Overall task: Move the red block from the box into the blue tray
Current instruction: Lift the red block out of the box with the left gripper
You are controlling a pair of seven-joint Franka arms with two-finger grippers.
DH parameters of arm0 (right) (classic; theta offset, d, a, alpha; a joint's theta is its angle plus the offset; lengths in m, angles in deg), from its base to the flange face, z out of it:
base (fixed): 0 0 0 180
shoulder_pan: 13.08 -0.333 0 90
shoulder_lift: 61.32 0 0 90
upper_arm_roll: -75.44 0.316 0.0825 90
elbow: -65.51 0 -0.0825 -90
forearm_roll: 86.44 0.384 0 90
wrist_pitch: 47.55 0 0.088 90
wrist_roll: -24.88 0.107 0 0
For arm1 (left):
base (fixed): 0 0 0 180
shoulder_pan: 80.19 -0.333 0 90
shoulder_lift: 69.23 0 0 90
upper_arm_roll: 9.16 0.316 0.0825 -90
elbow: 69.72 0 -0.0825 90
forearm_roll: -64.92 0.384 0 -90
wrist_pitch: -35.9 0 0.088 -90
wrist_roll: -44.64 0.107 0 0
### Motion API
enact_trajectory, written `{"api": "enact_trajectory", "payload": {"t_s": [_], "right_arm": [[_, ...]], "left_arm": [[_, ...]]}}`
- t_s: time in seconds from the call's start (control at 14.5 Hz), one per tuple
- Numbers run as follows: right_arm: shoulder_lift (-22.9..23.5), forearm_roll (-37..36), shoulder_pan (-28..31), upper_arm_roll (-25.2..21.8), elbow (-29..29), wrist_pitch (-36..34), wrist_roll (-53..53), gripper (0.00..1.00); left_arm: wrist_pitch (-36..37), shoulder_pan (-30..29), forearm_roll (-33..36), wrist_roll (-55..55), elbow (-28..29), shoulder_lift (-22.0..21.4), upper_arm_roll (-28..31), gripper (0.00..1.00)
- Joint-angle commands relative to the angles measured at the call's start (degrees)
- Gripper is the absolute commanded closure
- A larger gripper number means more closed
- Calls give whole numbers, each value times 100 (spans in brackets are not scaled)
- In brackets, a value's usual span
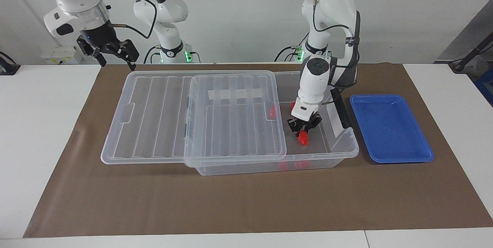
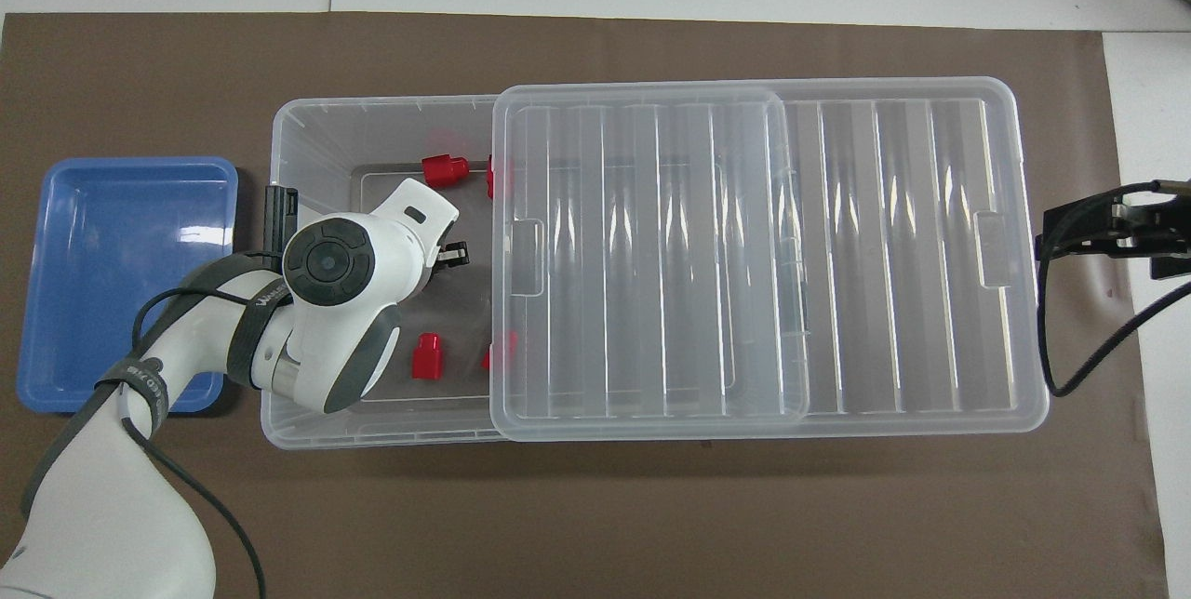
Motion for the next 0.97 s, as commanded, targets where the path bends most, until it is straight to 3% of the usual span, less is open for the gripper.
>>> {"api": "enact_trajectory", "payload": {"t_s": [0.0,0.14,0.55,0.9], "right_arm": [[-142,129,34,28,-159,-34,148,0],[-142,120,34,28,-159,-16,166,0],[-142,129,34,28,-159,1,148,0],[-142,120,69,28,-141,10,113,0]], "left_arm": [[-12,-8,95,89,-51,37,33,83],[144,-8,95,97,-103,2,51,87],[2121,-157,86,344,-1491,-121,69,88],[3465,-411,-11,869,-2186,-515,77,88]]}}
